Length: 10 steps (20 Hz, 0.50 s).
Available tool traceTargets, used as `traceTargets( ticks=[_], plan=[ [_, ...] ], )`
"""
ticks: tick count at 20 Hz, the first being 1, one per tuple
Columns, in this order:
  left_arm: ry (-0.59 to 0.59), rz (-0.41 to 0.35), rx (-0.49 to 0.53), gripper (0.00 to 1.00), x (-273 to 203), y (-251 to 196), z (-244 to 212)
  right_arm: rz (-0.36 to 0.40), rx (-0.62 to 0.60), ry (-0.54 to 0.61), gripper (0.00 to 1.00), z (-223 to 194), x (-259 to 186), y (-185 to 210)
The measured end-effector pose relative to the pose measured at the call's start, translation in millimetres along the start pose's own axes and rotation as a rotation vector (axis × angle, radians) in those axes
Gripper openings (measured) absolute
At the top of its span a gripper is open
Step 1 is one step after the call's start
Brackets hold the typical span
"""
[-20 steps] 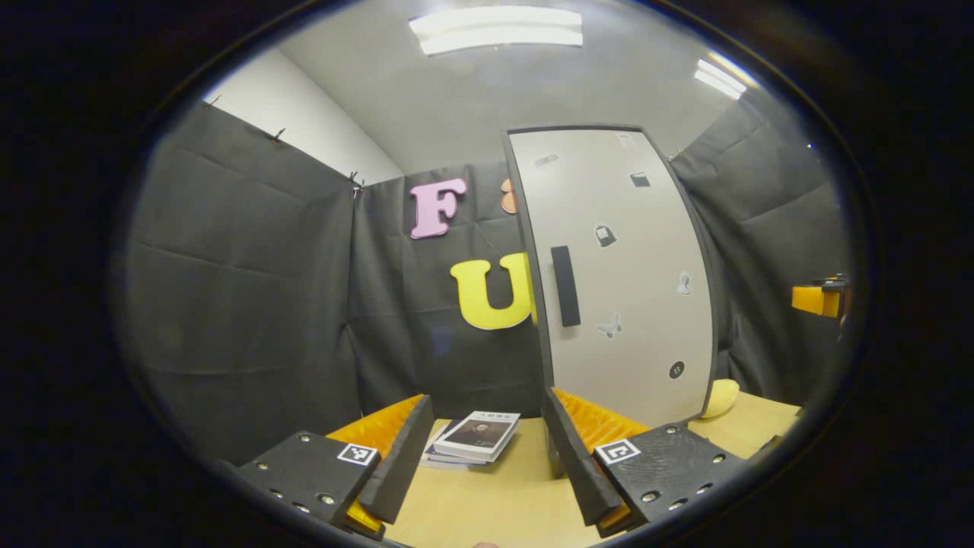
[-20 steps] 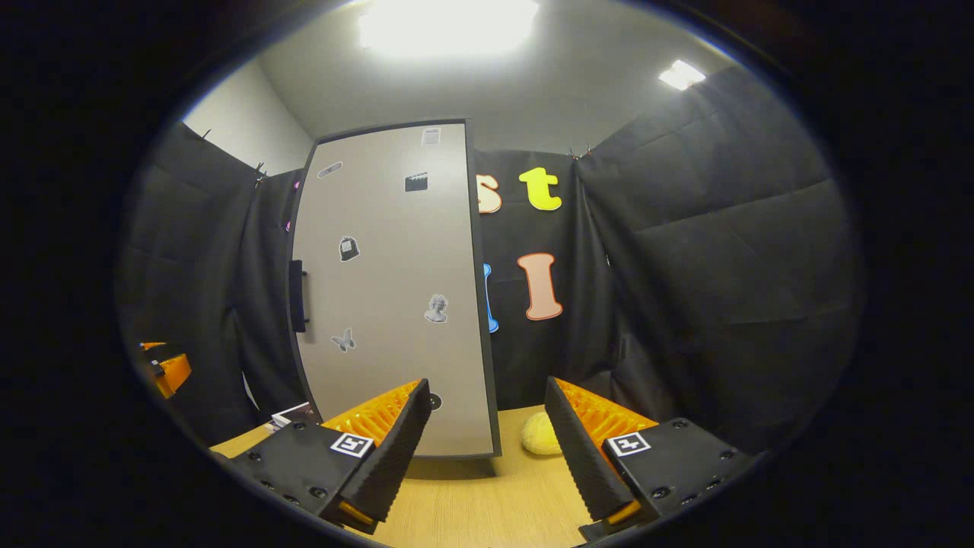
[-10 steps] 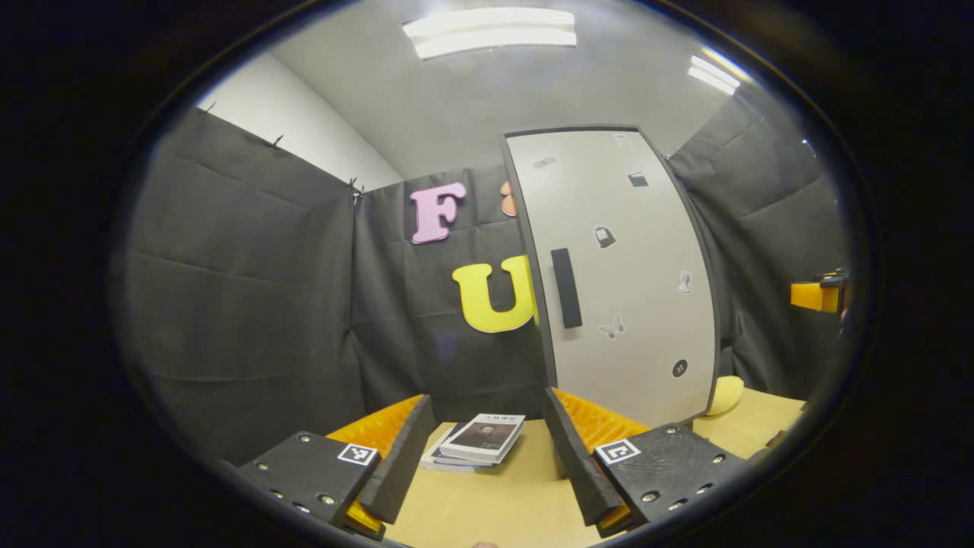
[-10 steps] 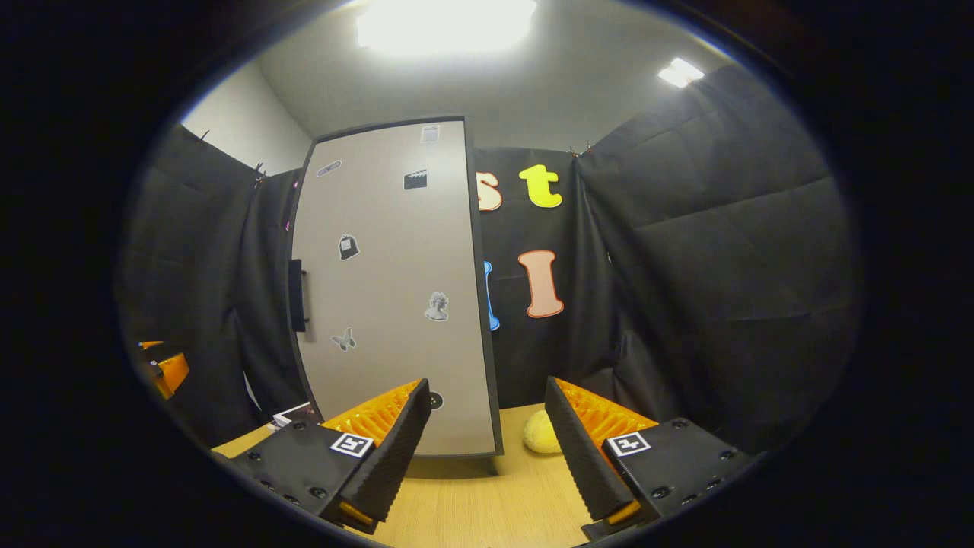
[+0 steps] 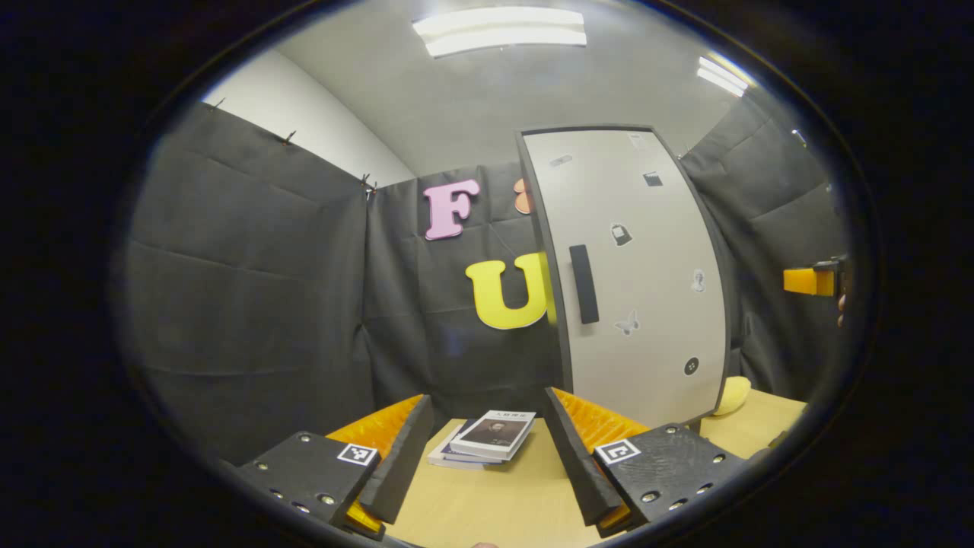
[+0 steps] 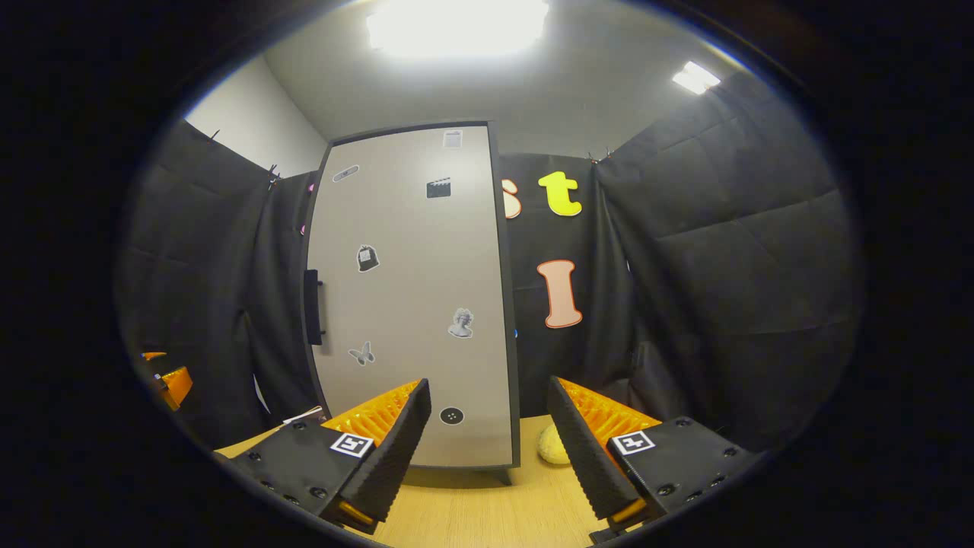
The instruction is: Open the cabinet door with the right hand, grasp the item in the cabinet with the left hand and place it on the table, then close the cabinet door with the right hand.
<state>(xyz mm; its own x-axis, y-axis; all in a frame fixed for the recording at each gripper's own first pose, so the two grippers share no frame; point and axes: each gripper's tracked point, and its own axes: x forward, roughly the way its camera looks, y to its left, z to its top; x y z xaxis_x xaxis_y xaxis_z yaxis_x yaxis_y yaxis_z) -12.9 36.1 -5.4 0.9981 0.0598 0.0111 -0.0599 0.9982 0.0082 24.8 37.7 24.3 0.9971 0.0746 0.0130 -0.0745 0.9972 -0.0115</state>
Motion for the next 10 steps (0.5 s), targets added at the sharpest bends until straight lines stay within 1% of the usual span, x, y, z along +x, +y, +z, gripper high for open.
traceTargets(
  ticks=[5,6,7,8,9,10],
  plan=[
    [0.004,0.045,-0.006,0.88,-5,28,-8,0.055,-0.012,-0.009,0.98,20,20,28],
    [0.007,0.054,-0.006,0.88,-6,33,-8,0.067,-0.009,-0.011,0.93,23,24,35],
    [0.009,0.062,-0.004,0.88,-7,38,-10,0.079,-0.005,-0.010,0.93,25,28,42],
    [0.011,0.072,-0.002,0.88,-9,44,-12,0.092,0.000,-0.006,0.98,26,33,49],
    [0.013,0.082,-0.001,0.88,-11,50,-13,0.104,0.002,-0.003,0.98,28,38,56],
    [0.015,0.093,0.000,0.88,-13,56,-15,0.114,0.002,-0.001,0.92,29,42,62]
  ],
)
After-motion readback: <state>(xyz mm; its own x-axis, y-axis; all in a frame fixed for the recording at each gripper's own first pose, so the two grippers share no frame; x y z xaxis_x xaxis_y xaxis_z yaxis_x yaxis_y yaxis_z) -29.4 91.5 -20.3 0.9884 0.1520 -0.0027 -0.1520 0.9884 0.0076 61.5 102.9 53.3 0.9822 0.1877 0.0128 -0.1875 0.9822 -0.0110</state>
